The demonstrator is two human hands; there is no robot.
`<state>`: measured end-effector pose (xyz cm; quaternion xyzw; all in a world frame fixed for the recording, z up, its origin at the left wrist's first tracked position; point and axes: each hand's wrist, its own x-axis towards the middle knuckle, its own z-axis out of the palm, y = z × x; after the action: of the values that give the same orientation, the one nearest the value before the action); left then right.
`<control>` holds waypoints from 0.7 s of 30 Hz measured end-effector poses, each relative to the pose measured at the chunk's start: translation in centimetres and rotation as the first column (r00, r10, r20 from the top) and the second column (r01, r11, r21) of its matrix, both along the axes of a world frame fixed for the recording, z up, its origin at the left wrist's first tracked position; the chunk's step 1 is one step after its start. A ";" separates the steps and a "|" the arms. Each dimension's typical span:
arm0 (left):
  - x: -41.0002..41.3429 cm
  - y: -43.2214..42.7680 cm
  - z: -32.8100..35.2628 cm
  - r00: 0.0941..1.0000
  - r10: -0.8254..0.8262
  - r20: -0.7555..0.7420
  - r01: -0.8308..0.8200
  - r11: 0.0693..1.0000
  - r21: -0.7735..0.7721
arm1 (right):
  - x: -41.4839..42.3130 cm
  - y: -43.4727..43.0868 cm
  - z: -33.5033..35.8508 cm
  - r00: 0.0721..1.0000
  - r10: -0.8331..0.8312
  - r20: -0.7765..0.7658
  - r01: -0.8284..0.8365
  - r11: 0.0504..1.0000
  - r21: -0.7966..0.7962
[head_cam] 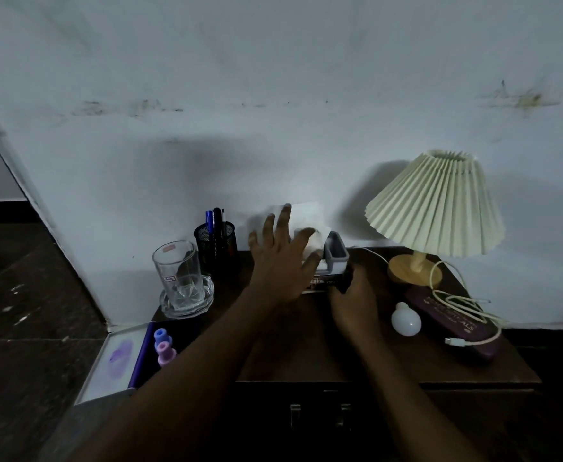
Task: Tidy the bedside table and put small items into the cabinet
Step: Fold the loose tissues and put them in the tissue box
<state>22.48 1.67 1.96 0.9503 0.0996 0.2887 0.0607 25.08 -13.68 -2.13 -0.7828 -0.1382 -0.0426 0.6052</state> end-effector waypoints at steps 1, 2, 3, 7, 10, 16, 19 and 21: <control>0.6 0.2 0.7 1.000 -0.007 -0.005 0.007 1.000 0.005 | 0.0 0.0 0.0 1.000 0.002 0.005 -0.002 1.000 -0.005; 1.1 0.5 1.3 1.000 -0.023 -0.008 0.023 1.000 0.009 | 0.1 0.0 -0.1 1.000 0.003 0.007 -0.003 1.000 -0.005; 1.7 0.7 1.8 0.999 -0.044 -0.015 0.044 0.999 0.016 | 0.1 0.0 -0.1 1.000 0.001 0.006 -0.001 1.000 -0.005; 3.3 1.4 3.9 0.985 -0.125 -0.115 0.137 0.986 0.099 | 0.2 0.2 -0.1 1.000 0.001 -0.001 -0.001 1.000 0.004; 3.9 1.7 5.1 0.965 -0.169 -0.198 0.218 0.942 0.257 | 0.2 0.1 -0.2 1.000 0.010 -0.013 -0.009 1.000 0.021; 4.4 2.6 6.6 0.945 -0.196 -0.262 0.301 0.837 0.458 | 0.2 0.2 -0.4 1.000 0.006 -0.024 -0.005 0.999 0.038; 4.6 3.1 7.2 0.944 -0.178 -0.278 0.296 0.832 0.470 | 0.2 0.1 -0.3 1.000 0.007 -0.017 -0.006 0.999 0.038; 4.7 3.2 7.2 0.945 -0.180 -0.273 0.289 0.850 0.440 | 0.2 0.2 -0.2 1.000 0.008 -0.016 -0.008 0.999 0.046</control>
<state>27.23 4.87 9.16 0.9671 -0.0855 0.1866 -0.1501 25.25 -13.51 -2.36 -0.7686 -0.1354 -0.0371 0.6242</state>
